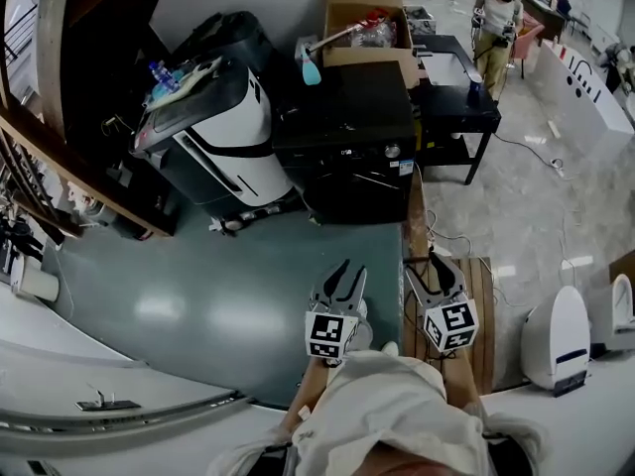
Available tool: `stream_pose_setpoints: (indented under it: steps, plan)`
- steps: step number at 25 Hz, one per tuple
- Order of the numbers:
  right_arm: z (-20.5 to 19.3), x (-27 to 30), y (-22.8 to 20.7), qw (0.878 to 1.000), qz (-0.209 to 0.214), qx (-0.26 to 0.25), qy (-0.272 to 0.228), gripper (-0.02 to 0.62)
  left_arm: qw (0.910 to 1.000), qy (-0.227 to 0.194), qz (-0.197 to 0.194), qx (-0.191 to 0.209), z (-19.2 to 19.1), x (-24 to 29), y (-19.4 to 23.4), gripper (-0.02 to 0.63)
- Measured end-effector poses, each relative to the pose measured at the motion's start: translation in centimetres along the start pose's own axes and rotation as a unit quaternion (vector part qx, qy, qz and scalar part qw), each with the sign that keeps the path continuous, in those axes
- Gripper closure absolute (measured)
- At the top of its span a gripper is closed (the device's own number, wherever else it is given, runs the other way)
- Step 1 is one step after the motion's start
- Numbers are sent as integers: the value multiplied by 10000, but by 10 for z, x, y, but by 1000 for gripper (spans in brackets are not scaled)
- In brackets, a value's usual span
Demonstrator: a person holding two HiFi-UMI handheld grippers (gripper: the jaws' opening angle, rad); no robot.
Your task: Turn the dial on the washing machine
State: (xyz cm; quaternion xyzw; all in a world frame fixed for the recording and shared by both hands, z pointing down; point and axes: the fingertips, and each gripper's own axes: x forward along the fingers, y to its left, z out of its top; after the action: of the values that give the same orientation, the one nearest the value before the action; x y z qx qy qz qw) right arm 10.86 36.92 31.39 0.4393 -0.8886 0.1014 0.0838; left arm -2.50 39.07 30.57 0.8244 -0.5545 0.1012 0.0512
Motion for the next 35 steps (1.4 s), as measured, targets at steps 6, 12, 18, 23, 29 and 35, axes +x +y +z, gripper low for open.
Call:
stream_pose_setpoints:
  steps: [6, 12, 18, 23, 29, 35]
  plan:
    - [11, 50, -6, 10000, 41, -6, 79, 370, 10000, -64, -53, -7, 8, 34, 36, 471]
    - [30, 96, -11, 9999, 46, -66, 98, 380, 9999, -88, -115, -11, 21, 69, 75, 471]
    - [35, 128, -21, 9997, -142, 5, 204, 387, 9997, -71, -227, -37, 25, 96, 108, 471]
    - [38, 154, -27, 9990, -342, 110, 268, 390, 9992, -48, -402, -28, 27, 117, 132, 470]
    - [45, 189, -26, 9984, -475, 146, 274, 394, 9980, -80, -633, 15, 31, 139, 160, 471]
    - [47, 219, -28, 9976, -597, 171, 303, 394, 9971, -83, -758, 26, 29, 157, 185, 471]
